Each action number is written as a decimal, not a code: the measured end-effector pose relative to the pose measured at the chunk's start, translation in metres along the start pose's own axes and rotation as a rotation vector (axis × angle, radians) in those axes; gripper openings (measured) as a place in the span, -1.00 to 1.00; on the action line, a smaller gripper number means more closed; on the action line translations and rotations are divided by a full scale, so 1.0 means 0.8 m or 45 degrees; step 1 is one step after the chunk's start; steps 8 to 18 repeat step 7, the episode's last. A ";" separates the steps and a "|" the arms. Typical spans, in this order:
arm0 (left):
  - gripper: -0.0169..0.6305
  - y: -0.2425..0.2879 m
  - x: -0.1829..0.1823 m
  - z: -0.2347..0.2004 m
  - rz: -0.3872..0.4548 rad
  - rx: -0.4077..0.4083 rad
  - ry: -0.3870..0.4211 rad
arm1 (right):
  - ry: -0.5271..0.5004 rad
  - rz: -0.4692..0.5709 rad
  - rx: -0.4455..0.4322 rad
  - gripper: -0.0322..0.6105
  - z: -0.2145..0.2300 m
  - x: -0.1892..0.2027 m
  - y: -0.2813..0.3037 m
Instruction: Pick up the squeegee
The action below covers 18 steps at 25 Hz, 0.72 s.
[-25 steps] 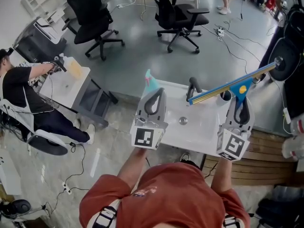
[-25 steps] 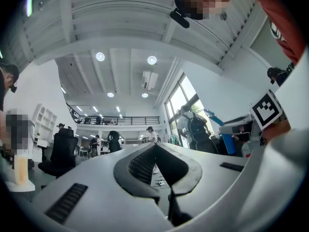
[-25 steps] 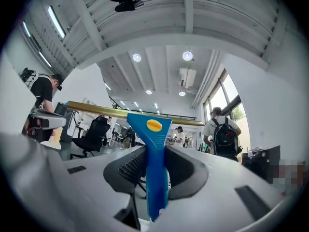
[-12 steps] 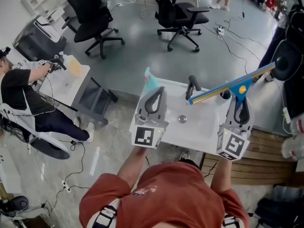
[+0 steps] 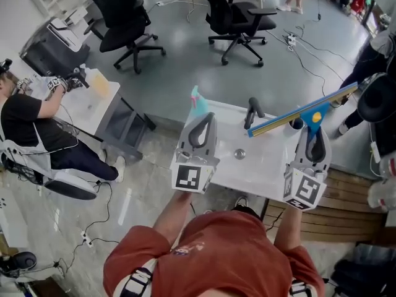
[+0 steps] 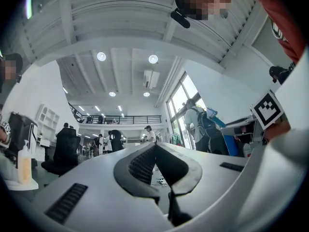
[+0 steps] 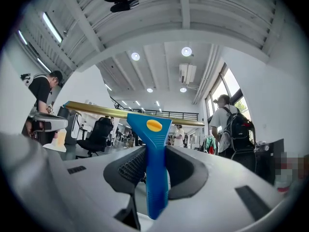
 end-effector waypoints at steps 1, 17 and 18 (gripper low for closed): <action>-0.89 -0.001 0.001 -0.001 -0.002 -0.002 -0.001 | 0.007 0.002 -0.002 -0.51 0.000 0.001 0.000; -0.89 0.003 0.006 -0.002 -0.018 -0.010 -0.008 | 0.012 -0.001 -0.005 -0.51 -0.001 0.002 0.007; -0.89 0.003 0.006 -0.002 -0.018 -0.010 -0.008 | 0.012 -0.001 -0.005 -0.51 -0.001 0.002 0.007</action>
Point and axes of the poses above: the fingertips, and each gripper's own axes: y forward along the fingers, z to its right, x out of its underside, the point moved 2 cm from there along -y, backward along the fingers, and after that the axes turned 9 degrees about z, right-handed, at the moved point
